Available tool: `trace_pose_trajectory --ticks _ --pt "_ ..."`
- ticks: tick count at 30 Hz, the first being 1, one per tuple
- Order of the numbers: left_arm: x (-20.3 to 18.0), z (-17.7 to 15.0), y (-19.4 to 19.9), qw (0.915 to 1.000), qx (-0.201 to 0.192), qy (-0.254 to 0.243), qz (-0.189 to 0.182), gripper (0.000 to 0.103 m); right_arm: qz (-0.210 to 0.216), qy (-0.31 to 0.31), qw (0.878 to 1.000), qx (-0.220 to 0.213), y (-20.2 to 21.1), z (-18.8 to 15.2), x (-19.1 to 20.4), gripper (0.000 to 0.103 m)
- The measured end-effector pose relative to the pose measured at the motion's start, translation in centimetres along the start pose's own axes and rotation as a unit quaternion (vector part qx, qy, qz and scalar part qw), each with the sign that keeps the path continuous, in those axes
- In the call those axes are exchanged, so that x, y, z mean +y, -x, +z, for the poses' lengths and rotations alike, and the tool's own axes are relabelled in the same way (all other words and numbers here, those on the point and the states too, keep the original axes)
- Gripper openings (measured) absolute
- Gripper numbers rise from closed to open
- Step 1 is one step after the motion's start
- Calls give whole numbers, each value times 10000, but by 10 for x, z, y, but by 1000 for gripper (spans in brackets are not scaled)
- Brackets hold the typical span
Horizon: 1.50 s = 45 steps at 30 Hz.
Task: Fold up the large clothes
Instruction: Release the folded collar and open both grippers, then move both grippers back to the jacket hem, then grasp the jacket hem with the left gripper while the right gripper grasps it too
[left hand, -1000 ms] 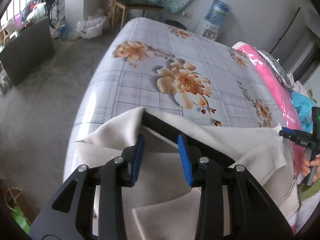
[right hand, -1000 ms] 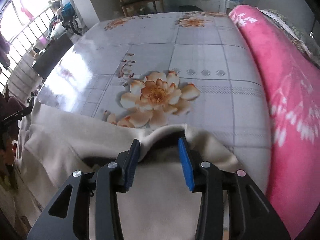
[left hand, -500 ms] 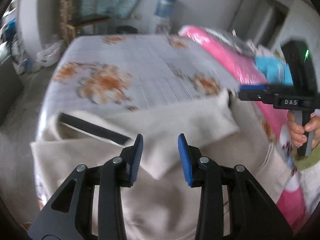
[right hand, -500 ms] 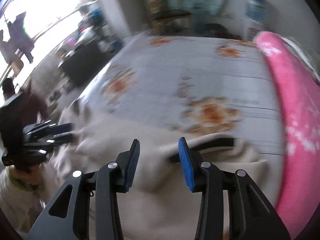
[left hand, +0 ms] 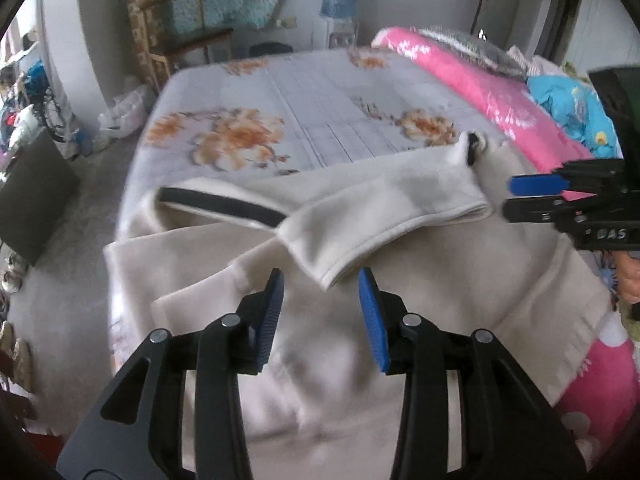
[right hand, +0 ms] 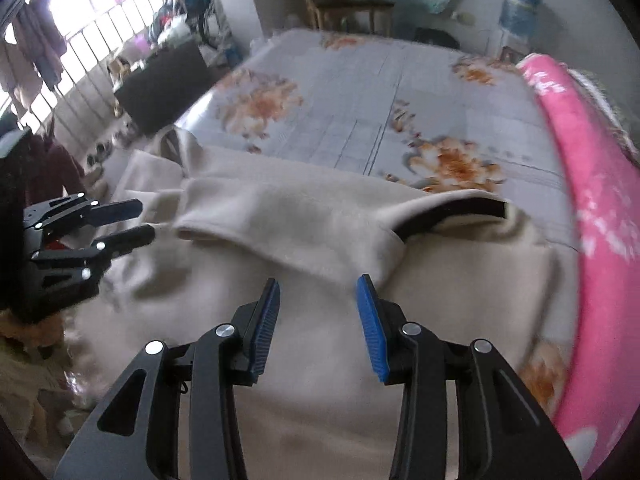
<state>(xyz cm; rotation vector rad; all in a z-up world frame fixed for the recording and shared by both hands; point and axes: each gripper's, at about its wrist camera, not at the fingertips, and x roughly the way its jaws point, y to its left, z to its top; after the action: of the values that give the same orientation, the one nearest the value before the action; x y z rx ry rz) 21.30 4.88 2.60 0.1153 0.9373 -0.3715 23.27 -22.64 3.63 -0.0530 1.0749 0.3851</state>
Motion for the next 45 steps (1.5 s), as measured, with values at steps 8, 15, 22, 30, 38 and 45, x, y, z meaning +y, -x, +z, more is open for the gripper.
trace_pose_trajectory --ticks 8,15,22,30,38,45 --pt "15 -85 91 9973 -589 348 282 47 346 -156 9980 -508 47 -90 38 68" --pt "25 -157 92 9918 -429 872 829 47 38 -360 9990 -254 1 -155 56 69" --pt "54 -159 76 9849 -407 1290 1077 39 -166 -165 9990 -379 -3 -158 63 69" --pt "82 -141 51 9853 -333 1520 709 36 -231 -150 9988 -394 -5 -158 65 70" --pt "76 -130 38 9886 -269 1273 752 26 -237 -141 9989 -391 -4 -158 66 70" --pt "40 -132 68 9944 -755 511 536 20 -233 -140 9988 -397 -5 -159 66 70"
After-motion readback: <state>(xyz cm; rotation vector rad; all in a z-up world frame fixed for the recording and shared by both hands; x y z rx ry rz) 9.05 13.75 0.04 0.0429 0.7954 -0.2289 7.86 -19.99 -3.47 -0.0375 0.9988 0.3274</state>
